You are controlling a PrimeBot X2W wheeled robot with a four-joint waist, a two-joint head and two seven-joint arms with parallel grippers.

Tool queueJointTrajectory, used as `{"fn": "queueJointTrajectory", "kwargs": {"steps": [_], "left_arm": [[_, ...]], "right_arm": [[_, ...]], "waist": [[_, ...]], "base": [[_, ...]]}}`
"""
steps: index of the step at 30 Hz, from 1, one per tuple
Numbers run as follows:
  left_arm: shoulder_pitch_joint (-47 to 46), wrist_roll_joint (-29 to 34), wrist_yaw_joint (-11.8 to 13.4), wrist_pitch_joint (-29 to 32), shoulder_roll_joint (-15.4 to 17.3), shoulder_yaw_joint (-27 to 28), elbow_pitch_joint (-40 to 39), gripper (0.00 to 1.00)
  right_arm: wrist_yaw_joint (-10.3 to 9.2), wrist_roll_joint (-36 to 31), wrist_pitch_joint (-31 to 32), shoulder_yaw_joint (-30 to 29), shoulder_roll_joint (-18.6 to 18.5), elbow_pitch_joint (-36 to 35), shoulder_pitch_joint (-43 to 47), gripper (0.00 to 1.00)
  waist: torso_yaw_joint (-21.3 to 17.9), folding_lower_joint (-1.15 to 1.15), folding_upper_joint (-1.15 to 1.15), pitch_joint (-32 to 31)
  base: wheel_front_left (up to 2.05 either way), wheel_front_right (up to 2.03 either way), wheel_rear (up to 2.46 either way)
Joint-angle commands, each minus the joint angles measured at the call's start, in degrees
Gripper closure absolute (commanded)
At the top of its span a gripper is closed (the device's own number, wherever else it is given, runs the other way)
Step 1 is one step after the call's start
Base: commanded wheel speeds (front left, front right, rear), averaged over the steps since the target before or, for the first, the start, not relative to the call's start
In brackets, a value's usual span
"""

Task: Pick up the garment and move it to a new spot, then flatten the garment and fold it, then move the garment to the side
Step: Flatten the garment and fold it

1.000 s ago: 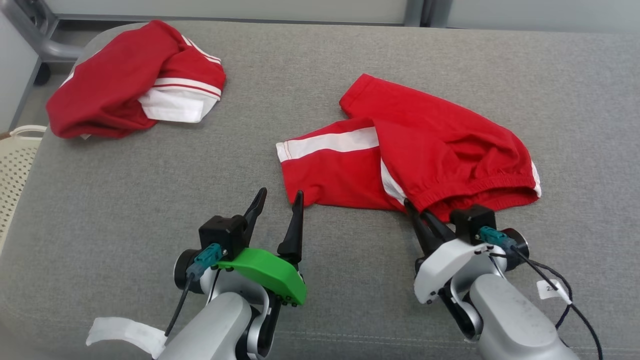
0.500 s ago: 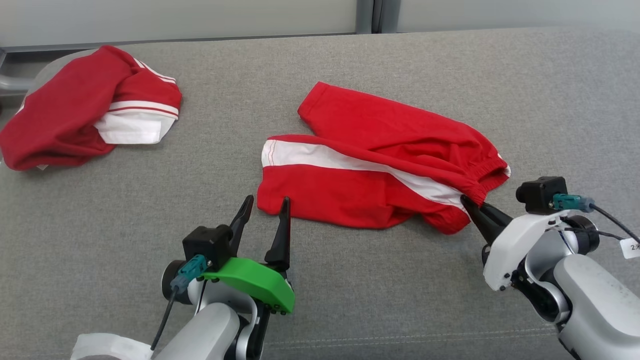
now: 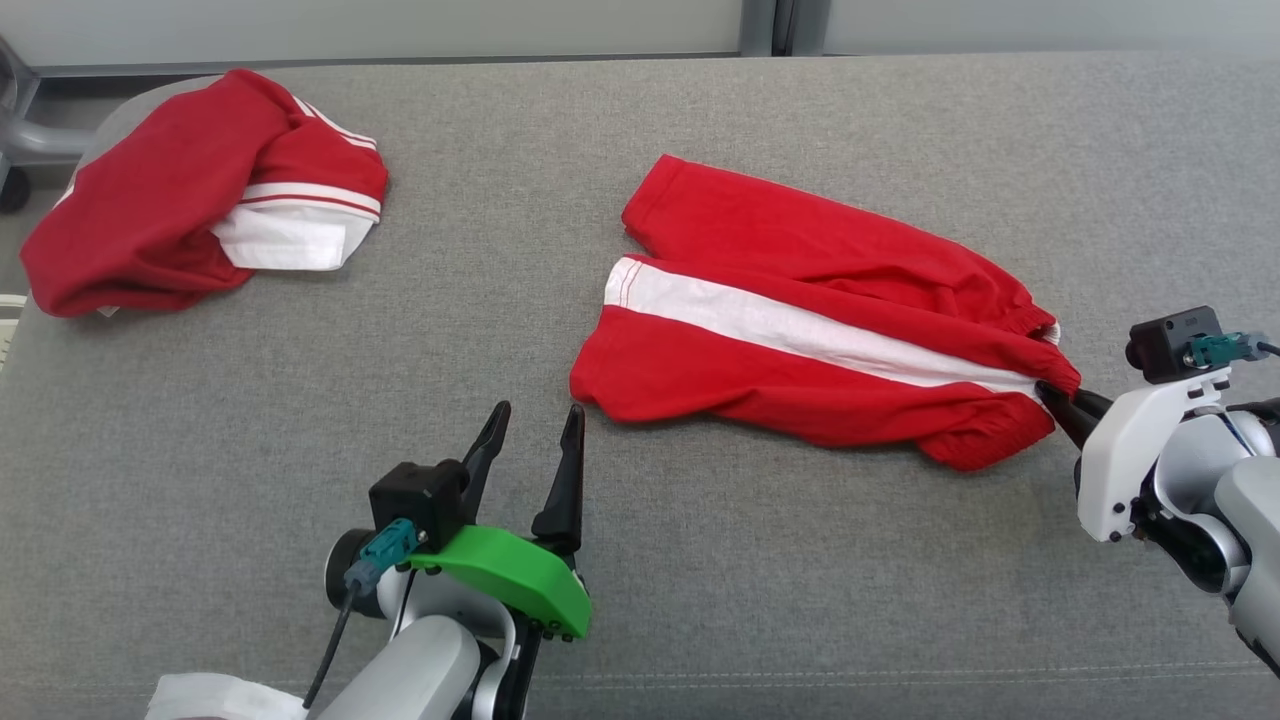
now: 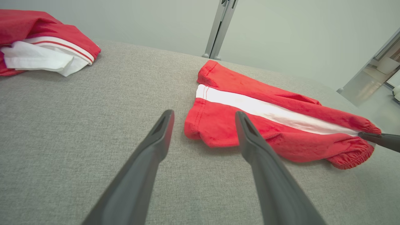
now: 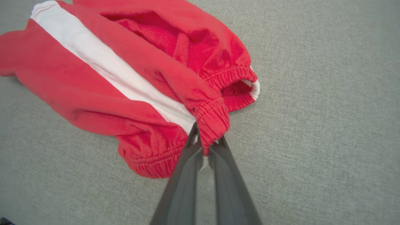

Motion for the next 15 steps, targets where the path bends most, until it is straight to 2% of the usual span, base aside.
{"fn": "queueJointTrajectory", "kwargs": {"steps": [1,5,6,7,8,9,15], "left_arm": [[0.8,0.2,0.0,0.1,0.3,-0.2,-0.3,0.00],[0.8,0.3,0.2,0.3,0.5,-0.4,-0.6,0.00],[0.9,0.3,0.3,0.4,0.6,-0.5,-0.7,0.00],[1.0,0.3,0.4,0.5,0.7,-0.4,-0.8,0.00],[1.1,0.2,0.5,0.5,0.8,-0.4,-0.8,0.00],[1.3,0.1,0.6,0.6,1.0,-0.4,-0.9,0.00],[2.2,-0.6,1.3,0.9,1.9,0.2,-1.7,0.00]], "right_arm": [[-0.07,0.5,-0.9,0.7,0.1,1.2,-0.9,1.00],[-0.07,1.0,-2.2,2.8,0.5,3.1,-2.2,1.00],[-0.07,1.2,-2.7,3.5,0.6,3.7,-2.5,0.88],[-0.07,1.3,-3.4,4.1,0.7,4.3,-2.7,0.61],[-0.07,1.4,-4.0,4.8,0.9,4.8,-2.9,0.16],[-0.07,1.5,-4.6,5.5,1.0,5.3,-3.0,0.00],[-0.07,1.5,-9.1,8.7,0.5,6.6,-3.4,0.00]], "waist": [[0.0,0.00,0.00,-0.1],[-0.2,0.00,0.00,-0.4],[-0.4,0.00,0.00,-0.5],[-0.6,0.00,0.00,-0.7],[-0.9,0.00,0.00,-0.9],[-1.1,0.00,0.00,-1.1],[-3.2,0.00,0.00,-2.7]], "base": [[0.00,0.00,0.00],[0.00,0.00,0.00],[0.00,0.00,0.00],[0.00,0.00,0.00],[0.00,0.00,0.00],[0.00,0.00,0.00],[0.00,0.00,0.00]]}}
